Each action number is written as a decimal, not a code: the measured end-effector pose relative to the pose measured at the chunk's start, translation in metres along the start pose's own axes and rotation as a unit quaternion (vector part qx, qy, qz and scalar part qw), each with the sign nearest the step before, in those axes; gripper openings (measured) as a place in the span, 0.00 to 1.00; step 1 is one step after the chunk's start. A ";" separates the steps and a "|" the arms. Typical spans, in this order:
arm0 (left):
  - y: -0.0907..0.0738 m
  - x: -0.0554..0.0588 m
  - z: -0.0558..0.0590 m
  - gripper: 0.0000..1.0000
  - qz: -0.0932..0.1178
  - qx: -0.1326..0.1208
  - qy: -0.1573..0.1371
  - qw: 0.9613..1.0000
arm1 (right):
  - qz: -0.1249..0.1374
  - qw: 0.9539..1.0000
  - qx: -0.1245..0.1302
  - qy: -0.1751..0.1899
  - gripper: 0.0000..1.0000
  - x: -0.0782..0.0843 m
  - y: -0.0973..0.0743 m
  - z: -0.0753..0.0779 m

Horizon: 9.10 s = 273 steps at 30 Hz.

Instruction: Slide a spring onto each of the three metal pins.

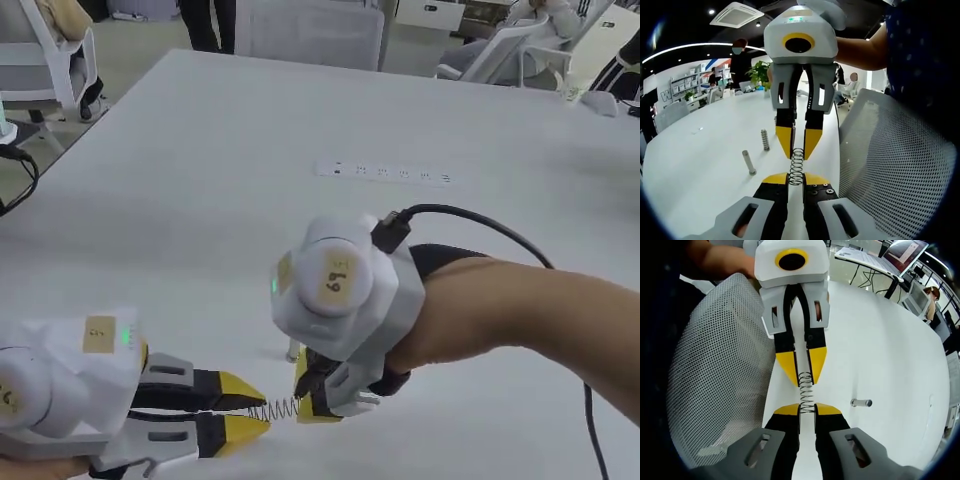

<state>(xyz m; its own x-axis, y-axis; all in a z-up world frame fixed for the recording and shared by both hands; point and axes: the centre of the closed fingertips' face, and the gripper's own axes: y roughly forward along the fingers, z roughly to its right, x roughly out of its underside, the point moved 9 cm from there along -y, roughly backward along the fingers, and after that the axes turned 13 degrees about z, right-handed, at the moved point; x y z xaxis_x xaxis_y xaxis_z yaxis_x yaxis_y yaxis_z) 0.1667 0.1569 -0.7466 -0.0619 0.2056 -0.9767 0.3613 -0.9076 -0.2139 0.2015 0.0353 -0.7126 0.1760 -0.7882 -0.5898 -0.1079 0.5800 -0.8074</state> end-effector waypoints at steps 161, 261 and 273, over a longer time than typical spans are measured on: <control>-0.002 0.004 -0.010 0.58 0.023 -0.093 -0.023 0.995 | -0.008 0.991 0.111 0.076 0.08 0.017 -0.092 0.052; -0.013 0.016 -0.022 0.53 0.025 -0.121 -0.030 0.992 | -0.101 0.993 0.030 0.052 0.09 0.028 0.034 0.097; -0.015 0.017 -0.022 0.52 0.027 -0.123 -0.033 0.992 | -0.104 0.993 0.029 0.053 0.09 0.031 0.039 0.096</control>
<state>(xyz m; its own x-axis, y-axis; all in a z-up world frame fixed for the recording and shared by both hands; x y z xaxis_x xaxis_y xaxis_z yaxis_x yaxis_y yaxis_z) 0.1810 0.1824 -0.7598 -0.0933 0.1276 -0.9874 0.5813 -0.7982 -0.1580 0.2967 0.0534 -0.7609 0.0843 -0.9077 -0.4111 -0.0220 0.4108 -0.9115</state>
